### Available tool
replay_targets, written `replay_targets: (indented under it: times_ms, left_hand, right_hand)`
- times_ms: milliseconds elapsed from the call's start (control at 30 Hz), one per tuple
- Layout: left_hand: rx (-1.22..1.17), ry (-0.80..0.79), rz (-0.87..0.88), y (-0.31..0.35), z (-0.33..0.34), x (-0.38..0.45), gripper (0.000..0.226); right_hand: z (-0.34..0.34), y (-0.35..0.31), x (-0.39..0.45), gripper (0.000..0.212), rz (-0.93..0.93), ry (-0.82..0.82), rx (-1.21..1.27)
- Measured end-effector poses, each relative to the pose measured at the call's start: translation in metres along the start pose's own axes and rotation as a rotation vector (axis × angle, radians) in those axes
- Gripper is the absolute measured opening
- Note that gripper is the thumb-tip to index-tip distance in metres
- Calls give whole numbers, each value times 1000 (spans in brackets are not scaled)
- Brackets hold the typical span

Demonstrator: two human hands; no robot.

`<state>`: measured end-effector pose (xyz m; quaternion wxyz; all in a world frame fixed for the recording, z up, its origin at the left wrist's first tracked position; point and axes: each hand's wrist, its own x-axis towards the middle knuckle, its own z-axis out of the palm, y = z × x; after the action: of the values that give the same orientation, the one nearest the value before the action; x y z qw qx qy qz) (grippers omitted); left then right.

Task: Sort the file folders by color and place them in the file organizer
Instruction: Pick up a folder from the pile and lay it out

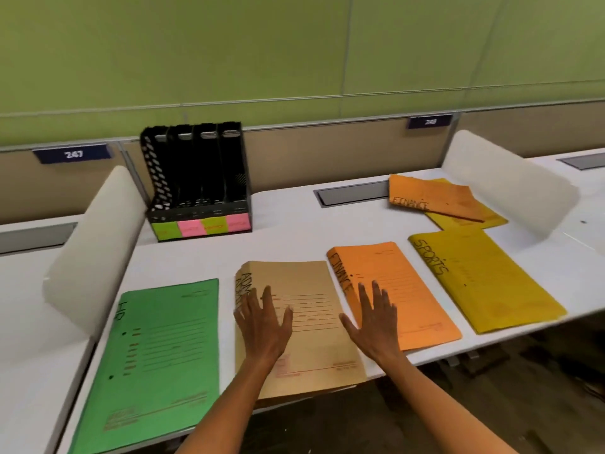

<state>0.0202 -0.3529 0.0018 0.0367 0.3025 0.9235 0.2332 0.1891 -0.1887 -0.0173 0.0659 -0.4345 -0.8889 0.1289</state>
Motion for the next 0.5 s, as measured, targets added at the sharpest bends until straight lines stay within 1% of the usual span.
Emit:
replay_targets:
  times_ms: [167, 333, 500]
  left_hand:
    - [-12, -94, 88, 92, 41, -10, 73]
    - [9, -156, 180, 168, 85, -21, 75]
    - [2, -228, 253, 226, 121, -29, 75]
  right_hand:
    - [-31, 96, 3, 98, 126, 33, 14]
    - [-52, 179, -1, 90, 212, 14, -5]
    - [-72, 241, -2, 90, 270, 16, -14]
